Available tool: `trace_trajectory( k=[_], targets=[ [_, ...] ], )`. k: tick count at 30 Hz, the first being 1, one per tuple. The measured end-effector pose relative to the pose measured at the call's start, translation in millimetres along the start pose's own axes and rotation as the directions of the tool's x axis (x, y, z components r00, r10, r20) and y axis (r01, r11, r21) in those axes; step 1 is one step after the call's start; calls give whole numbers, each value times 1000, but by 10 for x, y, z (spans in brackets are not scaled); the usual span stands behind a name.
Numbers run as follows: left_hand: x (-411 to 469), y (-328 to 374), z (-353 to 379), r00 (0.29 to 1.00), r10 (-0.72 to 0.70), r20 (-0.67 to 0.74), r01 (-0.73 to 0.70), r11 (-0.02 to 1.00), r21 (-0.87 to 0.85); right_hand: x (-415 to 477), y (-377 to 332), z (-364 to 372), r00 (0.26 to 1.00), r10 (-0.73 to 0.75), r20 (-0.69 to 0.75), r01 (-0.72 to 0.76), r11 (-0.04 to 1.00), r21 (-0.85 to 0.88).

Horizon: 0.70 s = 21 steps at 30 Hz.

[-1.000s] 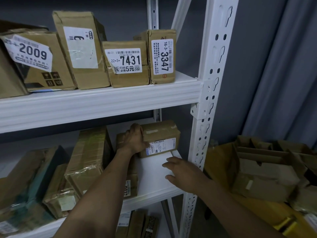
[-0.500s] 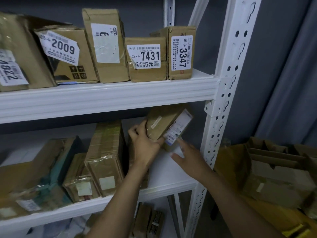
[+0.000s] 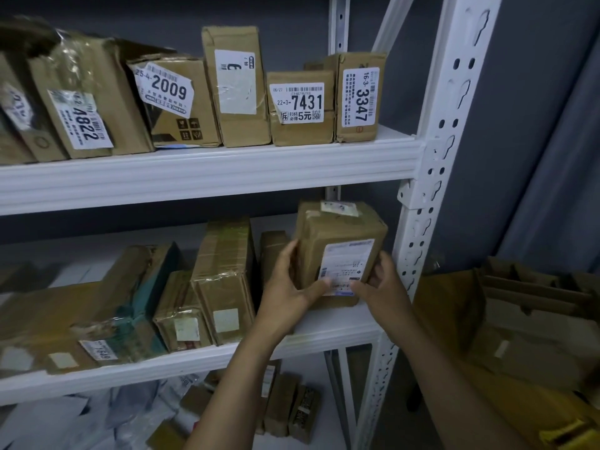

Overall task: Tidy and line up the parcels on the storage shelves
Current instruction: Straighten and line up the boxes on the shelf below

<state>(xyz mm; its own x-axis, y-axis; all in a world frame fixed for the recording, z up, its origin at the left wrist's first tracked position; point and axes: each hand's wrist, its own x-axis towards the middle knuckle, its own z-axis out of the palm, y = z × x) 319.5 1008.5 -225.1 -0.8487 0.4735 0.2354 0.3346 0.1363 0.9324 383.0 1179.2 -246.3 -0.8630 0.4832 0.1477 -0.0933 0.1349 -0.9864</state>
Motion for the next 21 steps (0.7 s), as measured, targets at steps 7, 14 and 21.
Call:
trace_trajectory(
  k=[7, 14, 21],
  targets=[
    [-137, 160, 41, 999, -20, 37, 22, 999, -40, -203, -186, -106, 992, -83, 90, 71, 989, 129],
    [-151, 310, 45, 995, -63, 79, 78, 976, -203, -258, -364, -214, 998, -36, 54, 28, 989, 144],
    [-150, 246, 28, 994, 10, 109, 9, 985, -174, -293, -302, -302, 993, 25, 118, -27, 1000, 15]
  ],
)
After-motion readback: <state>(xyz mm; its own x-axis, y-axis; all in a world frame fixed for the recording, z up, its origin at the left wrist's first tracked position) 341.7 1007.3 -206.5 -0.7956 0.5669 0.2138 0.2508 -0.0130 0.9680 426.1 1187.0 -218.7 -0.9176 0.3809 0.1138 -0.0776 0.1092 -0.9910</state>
